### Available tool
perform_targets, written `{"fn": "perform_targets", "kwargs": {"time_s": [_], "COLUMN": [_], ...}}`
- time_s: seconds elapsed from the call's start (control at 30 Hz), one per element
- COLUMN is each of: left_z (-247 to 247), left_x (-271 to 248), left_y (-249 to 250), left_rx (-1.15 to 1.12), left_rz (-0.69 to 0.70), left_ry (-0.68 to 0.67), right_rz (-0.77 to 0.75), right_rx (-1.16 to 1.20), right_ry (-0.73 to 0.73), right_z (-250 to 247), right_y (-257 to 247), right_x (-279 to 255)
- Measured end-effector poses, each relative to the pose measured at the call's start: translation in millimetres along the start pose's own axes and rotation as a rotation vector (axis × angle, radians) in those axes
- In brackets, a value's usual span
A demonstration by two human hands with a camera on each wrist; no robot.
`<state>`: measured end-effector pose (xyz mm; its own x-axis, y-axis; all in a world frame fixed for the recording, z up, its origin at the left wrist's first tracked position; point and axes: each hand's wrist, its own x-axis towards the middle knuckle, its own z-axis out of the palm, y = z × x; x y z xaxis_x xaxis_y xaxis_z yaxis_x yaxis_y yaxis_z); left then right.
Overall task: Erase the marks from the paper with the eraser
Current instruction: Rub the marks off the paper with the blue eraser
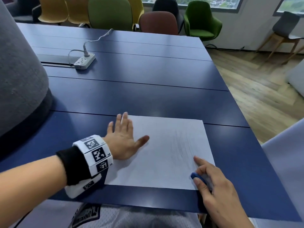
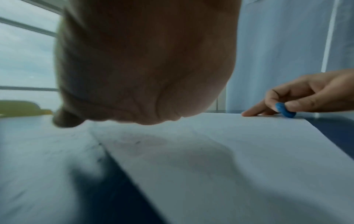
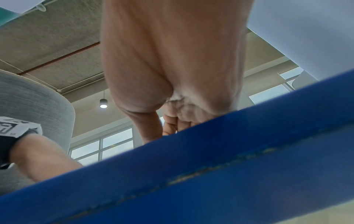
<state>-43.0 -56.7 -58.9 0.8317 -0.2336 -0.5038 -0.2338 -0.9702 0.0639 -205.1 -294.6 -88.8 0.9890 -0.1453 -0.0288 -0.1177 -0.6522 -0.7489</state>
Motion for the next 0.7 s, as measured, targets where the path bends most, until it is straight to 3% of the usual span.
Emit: {"fn": "perform_targets", "kwargs": {"time_s": [0.13, 0.2, 0.27, 0.4, 0.47, 0.6, 0.7], "left_z": [1.1, 8.1, 15.9, 10.4, -0.3, -16.1, -23.8], "left_x": [0.0, 1.6, 4.2, 7.4, 10.5, 14.5, 17.7], "left_y": [49.1, 71.7, 75.0, 38.5, 22.1, 22.6, 33.1], "left_rx": [0.185, 0.225, 0.232, 0.162, 0.117, 0.071, 0.084], "left_rz": [0.44, 0.572, 0.555, 0.254, 0.17, 0.229, 0.23], "left_ry": [0.039, -0.006, -0.05, -0.036, -0.013, -0.004, -0.033], "right_rz": [-0.002, -0.01, -0.016, -0.015, -0.011, 0.004, 0.07], "right_rx": [-0.004, -0.006, -0.012, -0.011, -0.032, -0.002, 0.155], "right_ry": [-0.001, 0.013, 0.017, 0.021, 0.016, 0.011, 0.03], "right_z": [-0.7, -1.0, -0.2, 1.0, 0.6, -0.7, -2.5], "right_y": [-0.8, -1.3, -2.4, 0.6, 1.0, 0.7, -1.4], "right_x": [0.4, 0.9, 1.4, 0.4, 0.2, 1.4, 1.6]}}
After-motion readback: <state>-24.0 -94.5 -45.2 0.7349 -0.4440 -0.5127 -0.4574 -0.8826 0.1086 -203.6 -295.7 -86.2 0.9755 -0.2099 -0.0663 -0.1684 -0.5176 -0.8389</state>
